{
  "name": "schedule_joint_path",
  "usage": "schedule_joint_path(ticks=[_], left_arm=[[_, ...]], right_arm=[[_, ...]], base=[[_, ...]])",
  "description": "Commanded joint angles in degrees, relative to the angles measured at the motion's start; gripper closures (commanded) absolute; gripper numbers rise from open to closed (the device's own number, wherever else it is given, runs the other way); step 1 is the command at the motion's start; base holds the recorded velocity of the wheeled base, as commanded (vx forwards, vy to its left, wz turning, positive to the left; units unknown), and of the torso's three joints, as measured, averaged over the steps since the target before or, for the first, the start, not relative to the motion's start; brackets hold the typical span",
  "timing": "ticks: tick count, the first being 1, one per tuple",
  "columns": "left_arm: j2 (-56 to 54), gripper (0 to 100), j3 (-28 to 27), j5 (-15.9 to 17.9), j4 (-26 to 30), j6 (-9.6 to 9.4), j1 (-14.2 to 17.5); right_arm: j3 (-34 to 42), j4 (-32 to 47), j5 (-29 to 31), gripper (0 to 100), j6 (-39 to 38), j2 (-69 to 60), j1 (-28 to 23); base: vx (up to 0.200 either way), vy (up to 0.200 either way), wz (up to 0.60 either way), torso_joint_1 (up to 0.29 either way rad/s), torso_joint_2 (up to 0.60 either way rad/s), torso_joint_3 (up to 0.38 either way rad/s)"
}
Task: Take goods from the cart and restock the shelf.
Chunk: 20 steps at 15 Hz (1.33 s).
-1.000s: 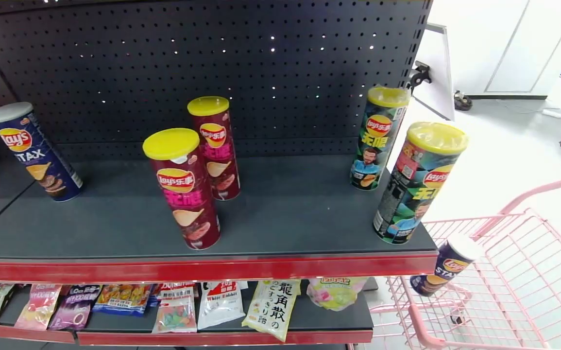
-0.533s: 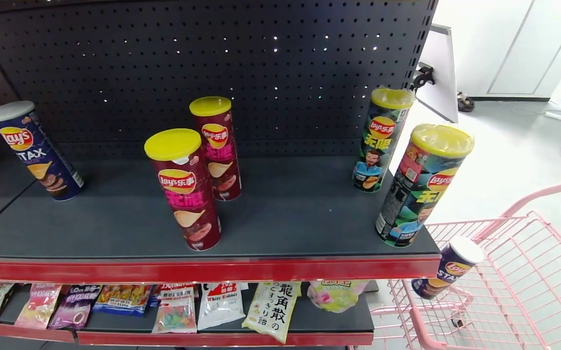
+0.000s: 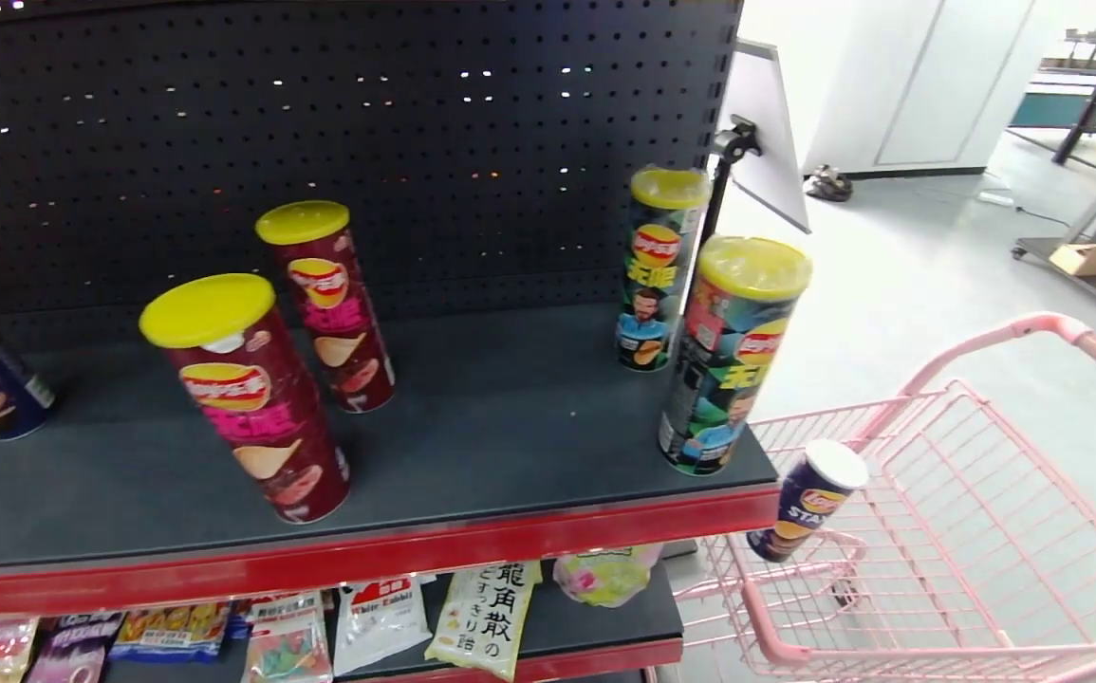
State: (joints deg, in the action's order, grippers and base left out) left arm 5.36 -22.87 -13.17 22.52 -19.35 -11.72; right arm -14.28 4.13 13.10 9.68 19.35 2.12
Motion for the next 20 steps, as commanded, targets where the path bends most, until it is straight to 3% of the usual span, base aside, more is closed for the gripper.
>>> schedule_joint_path(ticks=[1,10,20], left_arm=[[-0.18,0,0.02,-0.02,-0.02,0.01,-0.06],[-0.18,0,-0.07,0.60,-0.02,0.10,-0.06],[-0.18,0,-0.16,2.62,-0.10,0.71,-0.06]], right_arm=[[0.12,0.00,-0.01,0,0.08,-0.36,-0.01],[2.50,0.00,0.17,0,1.75,-2.65,-0.10],[2.67,0.00,0.17,0,1.92,-3.09,-0.19]], base=[[0.000,0.000,-0.60,0.007,0.00,-0.002],[0.000,0.000,0.00,0.000,0.00,0.000],[0.000,0.000,0.00,-0.133,0.36,0.215]])
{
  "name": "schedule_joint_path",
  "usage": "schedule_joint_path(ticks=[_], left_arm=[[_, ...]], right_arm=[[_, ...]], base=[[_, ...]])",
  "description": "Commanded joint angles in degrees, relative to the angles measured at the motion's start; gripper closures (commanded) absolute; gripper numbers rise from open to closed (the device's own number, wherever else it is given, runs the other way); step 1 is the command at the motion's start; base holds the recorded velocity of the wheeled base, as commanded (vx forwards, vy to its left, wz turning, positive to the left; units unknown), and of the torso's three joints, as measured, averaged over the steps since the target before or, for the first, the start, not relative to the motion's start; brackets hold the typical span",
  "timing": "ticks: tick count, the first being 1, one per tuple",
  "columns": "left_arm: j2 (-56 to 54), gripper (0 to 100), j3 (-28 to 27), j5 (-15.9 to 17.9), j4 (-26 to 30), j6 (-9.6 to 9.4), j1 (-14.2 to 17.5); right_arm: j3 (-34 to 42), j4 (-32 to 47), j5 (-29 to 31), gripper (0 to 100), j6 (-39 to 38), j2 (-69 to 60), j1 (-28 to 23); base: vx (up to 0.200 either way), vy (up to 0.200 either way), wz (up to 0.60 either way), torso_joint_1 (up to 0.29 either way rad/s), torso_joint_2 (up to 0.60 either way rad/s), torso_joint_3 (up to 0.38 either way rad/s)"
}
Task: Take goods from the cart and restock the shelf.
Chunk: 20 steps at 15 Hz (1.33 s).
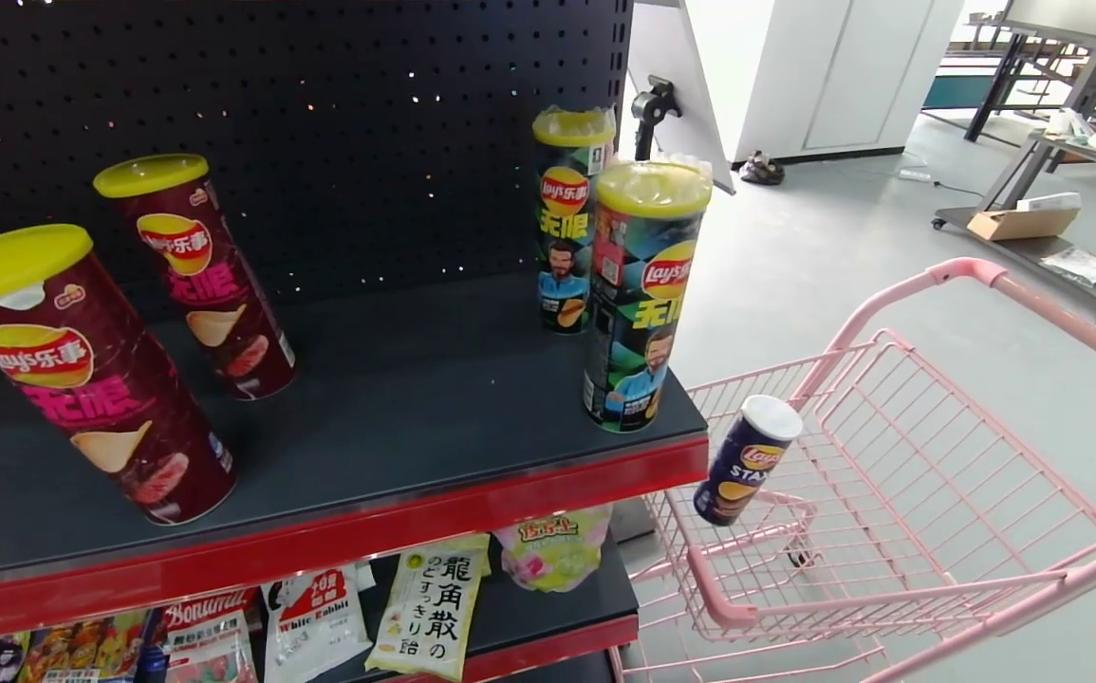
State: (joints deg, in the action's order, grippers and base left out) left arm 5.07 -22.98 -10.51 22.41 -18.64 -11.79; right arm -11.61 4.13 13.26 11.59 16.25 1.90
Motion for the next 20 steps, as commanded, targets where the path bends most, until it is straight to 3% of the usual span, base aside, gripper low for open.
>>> schedule_joint_path(ticks=[1,9,15,20], left_arm=[[0.11,0,-0.05,-0.04,-0.08,0.01,0.01],[0.11,0,0.04,-0.13,-1.58,-0.08,0.01],[0.11,0,0.04,-0.13,-1.58,-0.08,0.01],[0.11,0,0.13,-0.13,-1.58,-0.08,0.01]], right_arm=[[0.00,0.00,0.01,0,0.01,-0.08,0.03],[0.53,1.14,0.01,0,0.01,-1.66,0.03],[0.62,4.92,0.01,0,1.15,-5.62,0.03],[0.62,5.36,0.01,0,1.24,-6.05,0.12]], base=[[0.000,0.000,0.00,-0.149,0.41,0.261],[0.000,0.000,0.00,-0.157,0.49,0.323],[0.000,0.000,0.00,-0.012,0.05,0.034],[0.000,0.000,-0.60,0.000,0.01,0.007]])
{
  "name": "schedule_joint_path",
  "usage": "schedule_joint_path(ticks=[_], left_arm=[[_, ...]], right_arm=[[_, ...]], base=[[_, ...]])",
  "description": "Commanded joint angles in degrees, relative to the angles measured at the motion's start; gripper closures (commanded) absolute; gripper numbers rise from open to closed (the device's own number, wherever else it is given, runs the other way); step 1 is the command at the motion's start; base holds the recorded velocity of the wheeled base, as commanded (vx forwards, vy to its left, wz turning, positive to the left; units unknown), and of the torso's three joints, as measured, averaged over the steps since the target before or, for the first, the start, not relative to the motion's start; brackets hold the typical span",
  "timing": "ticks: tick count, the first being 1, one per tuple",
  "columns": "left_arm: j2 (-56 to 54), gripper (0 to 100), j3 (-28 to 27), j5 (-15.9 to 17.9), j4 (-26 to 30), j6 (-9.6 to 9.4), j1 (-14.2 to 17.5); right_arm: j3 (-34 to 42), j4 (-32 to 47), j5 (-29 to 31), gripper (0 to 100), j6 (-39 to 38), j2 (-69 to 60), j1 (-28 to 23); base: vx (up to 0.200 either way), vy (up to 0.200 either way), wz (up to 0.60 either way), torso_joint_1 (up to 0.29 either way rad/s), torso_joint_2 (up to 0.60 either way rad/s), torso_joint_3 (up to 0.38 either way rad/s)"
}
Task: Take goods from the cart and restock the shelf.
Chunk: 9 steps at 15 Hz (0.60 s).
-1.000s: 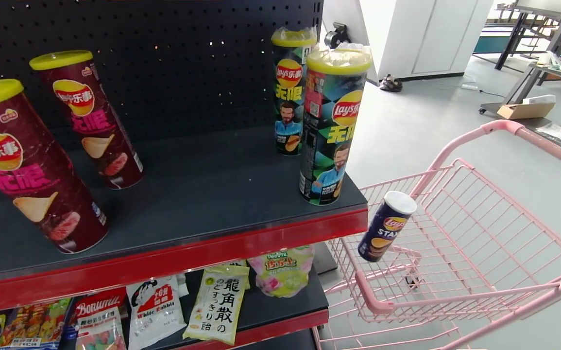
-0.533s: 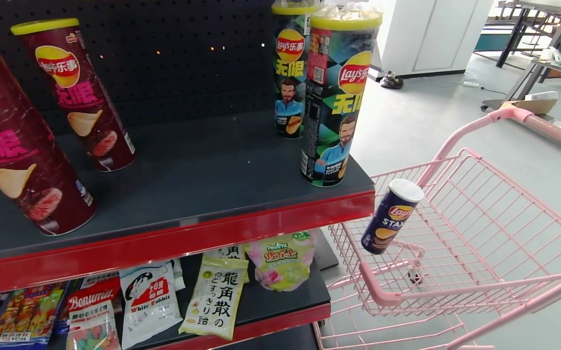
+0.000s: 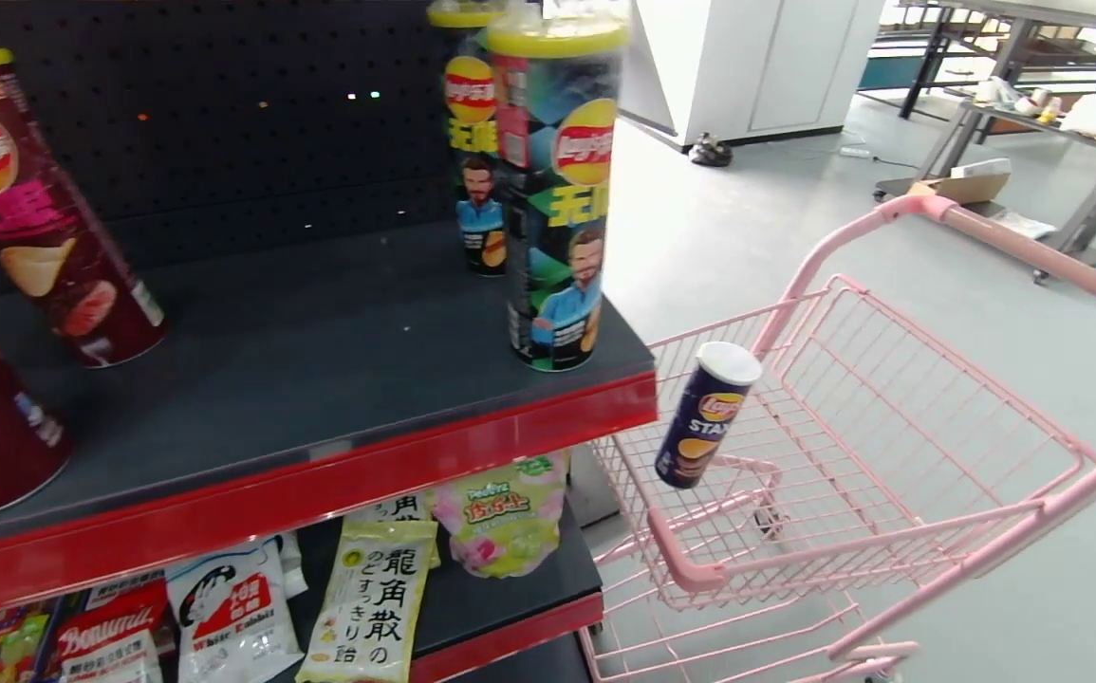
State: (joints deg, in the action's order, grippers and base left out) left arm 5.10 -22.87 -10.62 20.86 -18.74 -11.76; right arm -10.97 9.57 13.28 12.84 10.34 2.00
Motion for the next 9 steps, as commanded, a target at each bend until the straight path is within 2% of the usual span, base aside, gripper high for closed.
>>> schedule_joint_path(ticks=[1,6,9], left_arm=[[0.09,0,0.02,-0.02,-0.03,0.02,-0.01],[0.09,0,-0.07,-0.02,-0.03,0.02,-0.01],[0.09,0,0.11,-0.10,-0.03,0.10,-0.01]], right_arm=[[-0.01,-0.08,0.00,0,0.00,-0.14,0.02],[-2.48,-1.22,-1.15,0,0.00,5.57,1.16],[-4.32,-7.64,-10.02,0,-3.70,13.39,3.80]], base=[[0.000,0.000,0.00,0.000,0.00,0.000],[0.000,0.000,0.00,0.000,0.00,0.000],[0.000,0.000,0.00,0.000,0.00,0.000]])
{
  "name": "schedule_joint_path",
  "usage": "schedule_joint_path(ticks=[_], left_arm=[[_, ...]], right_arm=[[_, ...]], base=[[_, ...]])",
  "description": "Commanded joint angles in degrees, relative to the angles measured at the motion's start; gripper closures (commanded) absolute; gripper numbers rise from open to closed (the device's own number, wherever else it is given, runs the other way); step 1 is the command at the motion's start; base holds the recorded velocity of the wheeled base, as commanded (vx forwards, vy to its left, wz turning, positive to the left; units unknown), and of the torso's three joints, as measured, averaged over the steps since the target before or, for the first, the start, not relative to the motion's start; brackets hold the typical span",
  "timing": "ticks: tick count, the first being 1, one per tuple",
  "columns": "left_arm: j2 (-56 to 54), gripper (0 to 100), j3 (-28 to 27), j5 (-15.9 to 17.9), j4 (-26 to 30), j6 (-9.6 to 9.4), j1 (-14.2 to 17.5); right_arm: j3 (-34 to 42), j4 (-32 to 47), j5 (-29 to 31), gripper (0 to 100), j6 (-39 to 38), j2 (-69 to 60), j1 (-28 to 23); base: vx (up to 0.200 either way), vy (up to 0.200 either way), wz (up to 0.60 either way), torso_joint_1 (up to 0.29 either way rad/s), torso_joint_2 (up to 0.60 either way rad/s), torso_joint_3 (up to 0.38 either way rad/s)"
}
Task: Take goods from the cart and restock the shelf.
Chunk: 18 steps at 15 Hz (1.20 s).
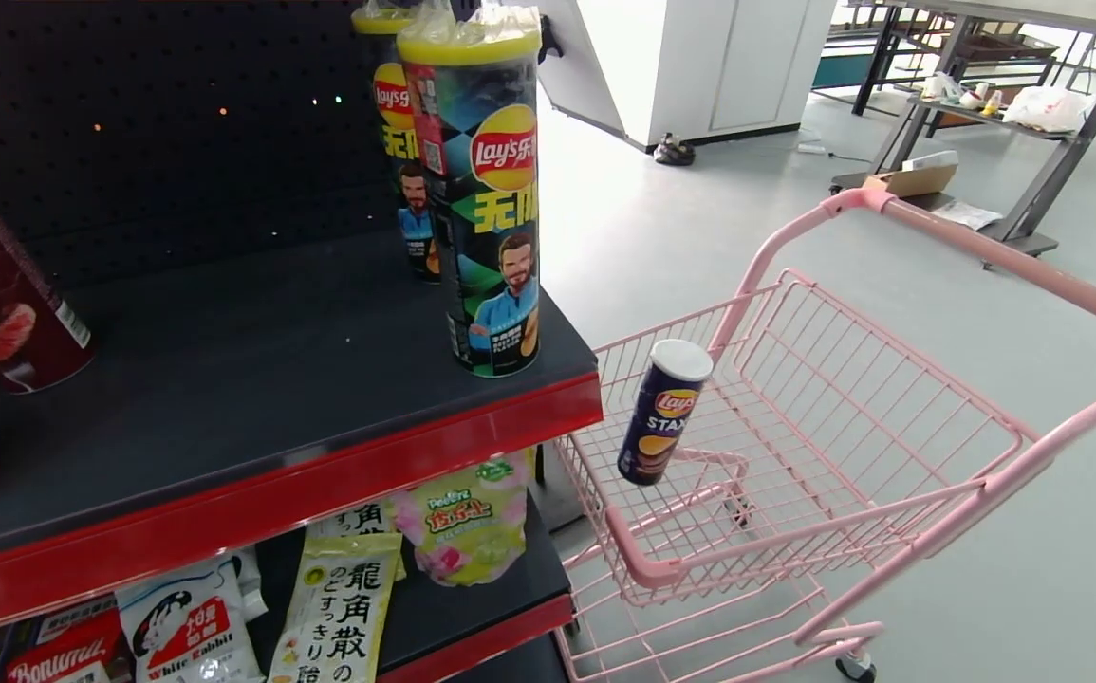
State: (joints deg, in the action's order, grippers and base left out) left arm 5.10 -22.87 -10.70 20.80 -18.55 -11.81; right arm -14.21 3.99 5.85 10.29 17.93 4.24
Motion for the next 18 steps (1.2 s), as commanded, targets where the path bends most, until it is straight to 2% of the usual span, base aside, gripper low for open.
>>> schedule_joint_path(ticks=[1,2,3,4,5,6,8,9,12,15,18], left_arm=[[0.09,0,0.46,-0.11,0.03,0.62,0.04],[0.09,0,0.63,-0.28,0.03,1.68,0.04],[0.09,0,0.63,1.04,-0.14,3.52,0.04],[0.09,0,0.72,5.25,-0.93,6.60,0.04],[0.09,0,0.98,9.47,-1.90,11.08,0.04],[0.09,0,0.90,9.91,-2.43,13.37,0.04],[0.09,0,1.16,9.47,-2.43,13.90,0.04],[0.09,0,2.30,9.21,-2.43,14.69,0.04],[0.09,0,2.48,8.15,-2.43,14.34,0.04],[0.09,0,1.86,5.25,-2.52,14.34,0.04],[0.09,0,1.86,4.99,-2.52,11.79,0.12]], right_arm=[[-2.22,-7.59,-4.01,0,-1.59,13.01,1.73],[-3.54,-10.49,-4.09,0,-1.68,17.75,1.82],[-6.53,-13.21,-4.18,0,-1.85,24.69,1.91],[-8.64,-13.74,-4.71,0,-3.17,29.62,2.00],[-10.48,-13.74,-6.03,0,-5.63,34.01,2.44],[-11.63,-14.53,-6.29,0,-7.21,37.53,3.23],[-11.89,-20.16,-6.38,0,-7.74,43.77,4.55],[-11.54,-28.33,-7.70,0,-9.94,50.36,6.74],[-9.78,-41.87,-8.14,0,-14.77,62.93,10.87],[-8.90,-45.82,-8.58,0,-15.21,69.96,13.95],[-8.99,-64.63,-9.72,0,-16.53,84.46,15.27]], base=[[0.000,0.000,0.00,0.000,0.00,0.000],[0.000,0.000,0.00,0.000,0.00,0.000],[0.000,0.000,0.00,0.000,0.00,0.000],[0.000,0.000,0.00,0.000,0.00,0.000],[0.000,0.000,0.00,0.000,0.00,0.000],[0.000,0.000,0.00,0.000,0.00,0.000],[0.000,0.000,0.00,0.000,0.00,0.000],[0.000,0.000,0.00,0.000,0.00,0.000],[0.000,0.000,0.00,0.000,0.00,0.000],[0.000,0.000,0.00,0.000,0.00,0.000],[0.000,0.000,0.00,0.000,0.00,0.000]])
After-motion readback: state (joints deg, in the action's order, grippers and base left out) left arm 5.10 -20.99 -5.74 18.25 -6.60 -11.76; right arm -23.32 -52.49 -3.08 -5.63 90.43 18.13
